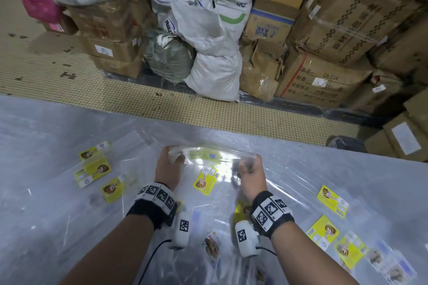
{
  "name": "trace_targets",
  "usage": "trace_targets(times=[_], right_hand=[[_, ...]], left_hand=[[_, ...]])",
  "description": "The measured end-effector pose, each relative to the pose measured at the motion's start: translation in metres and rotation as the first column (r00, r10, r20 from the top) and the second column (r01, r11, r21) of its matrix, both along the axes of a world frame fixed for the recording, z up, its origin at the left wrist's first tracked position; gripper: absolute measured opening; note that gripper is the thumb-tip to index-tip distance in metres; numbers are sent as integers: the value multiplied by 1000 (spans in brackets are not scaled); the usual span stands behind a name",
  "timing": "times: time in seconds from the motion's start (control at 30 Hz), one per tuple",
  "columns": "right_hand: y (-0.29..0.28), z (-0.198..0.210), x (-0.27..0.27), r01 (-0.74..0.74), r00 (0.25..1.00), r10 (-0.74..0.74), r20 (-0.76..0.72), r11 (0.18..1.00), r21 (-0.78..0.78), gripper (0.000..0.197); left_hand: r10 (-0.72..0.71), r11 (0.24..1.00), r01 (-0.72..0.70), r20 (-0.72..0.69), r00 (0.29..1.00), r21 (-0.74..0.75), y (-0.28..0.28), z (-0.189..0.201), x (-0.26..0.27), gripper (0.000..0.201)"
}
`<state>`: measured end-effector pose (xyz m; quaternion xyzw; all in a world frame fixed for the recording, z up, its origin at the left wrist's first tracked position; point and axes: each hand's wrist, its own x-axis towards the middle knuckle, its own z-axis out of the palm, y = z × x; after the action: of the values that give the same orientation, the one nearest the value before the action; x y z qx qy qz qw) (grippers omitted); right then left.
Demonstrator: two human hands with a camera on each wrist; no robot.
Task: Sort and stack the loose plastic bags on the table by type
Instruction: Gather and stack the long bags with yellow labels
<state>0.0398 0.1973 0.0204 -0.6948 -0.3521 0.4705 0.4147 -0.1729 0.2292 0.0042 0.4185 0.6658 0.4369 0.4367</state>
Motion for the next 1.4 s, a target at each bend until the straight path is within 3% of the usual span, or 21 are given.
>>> trace_targets(times=[0.13,0.2,0.27,0.37,0.43,0.57,0.77,0.9,1.03,1.1,1.13,1.23,1.4], right_hand=[[10,-22,5,-22,1000,21,-2,999,-45,38],[11,-8,2,-28,1000,28,-1,999,-46,32],[14,-3,3,-28,999,27,-23,999,-38,26],[17,-1,4,-35,999,35,-2,998,-45,43],[19,-6,4,-43,998,45,49,998,-48,45],[25,-14,7,-10,997,14,70,999,-47,35],[49,-1,16,-27,974,18,226,999,34,25],[76,12,22,-1,968,-20,248,996,86,27],[88,9,24,8,981,-20,194,998,65,20],[90,5,24,0,983,-6,182,999,35,28],[92,2,26,4,985,-9,170,999,33,25],[96,4,31,16,982,-24,185,999,46,16],[95,5,34,-5,983,1,182,1000,21,19]], left_hand=[[-30,999,24,-182,983,-39,7,-1,2,32],[-58,997,45,-236,970,-59,11,-2,2,37],[-38,997,23,-210,977,-72,14,-1,2,41],[-8,998,-5,-197,980,-64,17,4,4,51],[-16,998,2,-220,975,-65,21,2,4,49],[1,998,-14,-217,976,-58,27,-2,3,35],[23,998,-32,-161,987,-50,47,18,15,51],[9,1000,-10,-116,993,0,75,23,21,29],[-47,995,38,-96,994,-93,94,13,30,55],[-95,992,83,-128,987,-90,99,0,32,65],[-113,991,99,-174,978,-89,100,0,34,64],[-77,995,63,-186,980,-78,105,4,38,35],[-87,995,75,-229,969,-60,112,-5,40,29]])
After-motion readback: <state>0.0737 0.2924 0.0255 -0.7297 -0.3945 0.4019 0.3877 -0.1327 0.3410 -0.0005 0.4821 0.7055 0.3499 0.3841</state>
